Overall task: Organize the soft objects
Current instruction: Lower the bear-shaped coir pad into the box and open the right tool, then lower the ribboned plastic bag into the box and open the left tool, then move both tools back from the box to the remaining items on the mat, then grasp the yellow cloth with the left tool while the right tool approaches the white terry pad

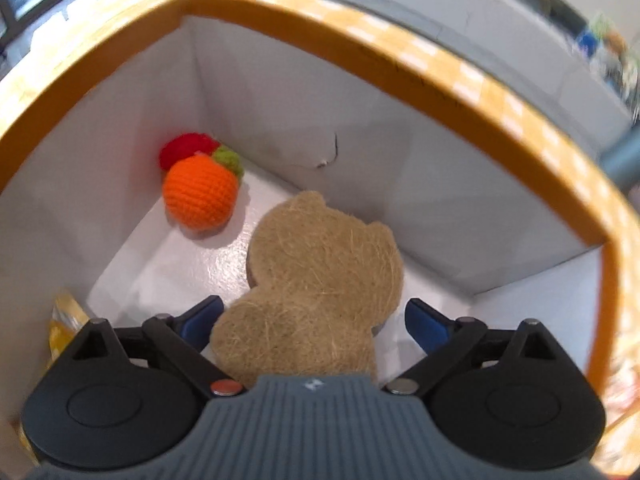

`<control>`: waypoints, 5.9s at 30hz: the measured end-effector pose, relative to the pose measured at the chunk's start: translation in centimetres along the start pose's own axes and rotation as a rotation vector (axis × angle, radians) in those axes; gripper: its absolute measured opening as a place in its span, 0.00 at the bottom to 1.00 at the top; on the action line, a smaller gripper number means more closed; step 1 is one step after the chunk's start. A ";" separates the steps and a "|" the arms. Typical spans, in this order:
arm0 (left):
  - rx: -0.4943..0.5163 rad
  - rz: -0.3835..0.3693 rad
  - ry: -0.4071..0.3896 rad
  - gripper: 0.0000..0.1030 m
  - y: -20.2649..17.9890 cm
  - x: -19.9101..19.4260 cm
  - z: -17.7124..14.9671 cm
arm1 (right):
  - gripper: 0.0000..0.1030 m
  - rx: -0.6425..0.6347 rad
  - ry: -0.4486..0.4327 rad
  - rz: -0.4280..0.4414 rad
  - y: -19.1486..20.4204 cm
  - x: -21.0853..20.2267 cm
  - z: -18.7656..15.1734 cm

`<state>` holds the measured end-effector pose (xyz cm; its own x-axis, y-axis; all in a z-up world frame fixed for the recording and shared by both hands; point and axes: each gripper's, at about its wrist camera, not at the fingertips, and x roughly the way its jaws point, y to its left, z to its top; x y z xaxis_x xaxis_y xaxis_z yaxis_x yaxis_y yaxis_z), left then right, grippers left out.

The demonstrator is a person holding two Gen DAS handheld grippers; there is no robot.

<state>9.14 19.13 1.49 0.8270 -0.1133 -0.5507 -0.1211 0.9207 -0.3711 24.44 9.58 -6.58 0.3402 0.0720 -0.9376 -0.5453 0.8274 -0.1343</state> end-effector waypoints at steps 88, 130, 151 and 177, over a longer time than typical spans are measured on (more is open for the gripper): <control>0.061 0.366 -0.051 0.93 -1.0 -1.5 0.6 | 0.46 0.020 -0.362 0.287 0.8 -8.3 -3.3; 0.363 -0.038 0.023 0.93 -19.5 -2.0 -3.7 | 0.81 0.407 -0.573 -0.089 -24.4 -21.5 -20.5; 0.606 -0.020 0.212 0.93 -30.5 9.1 -4.9 | 0.91 0.511 -0.391 -0.137 -31.8 -9.0 -23.5; 0.785 0.052 0.467 0.68 -34.6 23.3 -8.2 | 0.91 0.592 -0.362 -0.199 -33.9 -7.0 -24.5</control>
<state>28.03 -18.41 -4.64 0.5040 -0.0473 -0.8624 0.3978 0.8990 0.1832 21.76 -32.57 -3.33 0.6782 -0.0166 -0.7347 0.0253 0.9997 0.0007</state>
